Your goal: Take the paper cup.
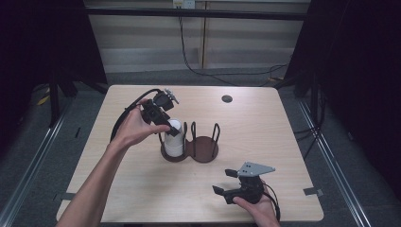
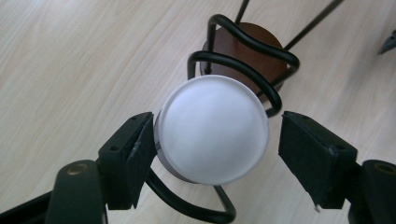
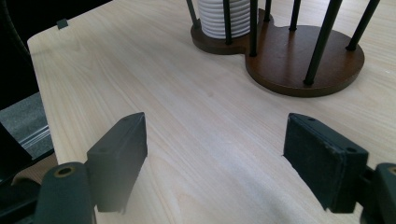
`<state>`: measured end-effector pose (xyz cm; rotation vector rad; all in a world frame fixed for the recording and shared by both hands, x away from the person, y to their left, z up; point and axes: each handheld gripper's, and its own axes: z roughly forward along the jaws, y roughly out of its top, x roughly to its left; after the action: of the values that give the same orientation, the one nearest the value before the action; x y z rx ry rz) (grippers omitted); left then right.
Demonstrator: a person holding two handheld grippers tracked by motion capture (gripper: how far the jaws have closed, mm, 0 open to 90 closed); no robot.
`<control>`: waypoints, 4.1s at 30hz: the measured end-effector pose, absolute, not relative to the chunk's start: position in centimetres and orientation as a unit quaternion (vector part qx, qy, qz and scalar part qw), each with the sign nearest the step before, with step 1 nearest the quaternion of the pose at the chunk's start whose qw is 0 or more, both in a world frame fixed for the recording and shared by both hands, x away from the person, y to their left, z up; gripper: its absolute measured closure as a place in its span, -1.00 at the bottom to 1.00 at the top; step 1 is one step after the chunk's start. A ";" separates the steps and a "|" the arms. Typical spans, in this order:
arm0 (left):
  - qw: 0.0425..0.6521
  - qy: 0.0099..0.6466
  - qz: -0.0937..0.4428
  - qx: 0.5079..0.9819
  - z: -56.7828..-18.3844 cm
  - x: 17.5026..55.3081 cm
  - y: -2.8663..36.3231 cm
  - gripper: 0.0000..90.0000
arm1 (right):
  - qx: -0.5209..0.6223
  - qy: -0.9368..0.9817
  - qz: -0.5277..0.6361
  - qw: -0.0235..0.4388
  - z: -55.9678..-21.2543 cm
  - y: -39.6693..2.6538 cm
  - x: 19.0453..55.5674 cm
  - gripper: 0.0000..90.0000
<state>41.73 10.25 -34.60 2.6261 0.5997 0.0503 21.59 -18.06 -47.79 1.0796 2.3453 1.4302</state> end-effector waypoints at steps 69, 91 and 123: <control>0.224 0.248 0.004 0.942 -32.5 41.8 10.3 -0.21 | 0.362 0.796 0.478 0.080 -48.0 -17.7 21.7 -0.54; 0.248 0.257 0.012 0.934 -30.6 41.0 11.4 -0.20 | 0.361 0.795 0.480 0.080 -48.0 -17.7 21.7 -0.54; 0.386 0.268 0.041 0.882 -28.9 39.1 15.2 -0.20 | 0.364 0.795 0.478 0.084 -48.1 -17.5 21.8 -0.55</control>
<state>39.11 15.24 -28.95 2.2456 0.6822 0.1051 21.80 -17.45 -48.12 1.0852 2.3734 1.4258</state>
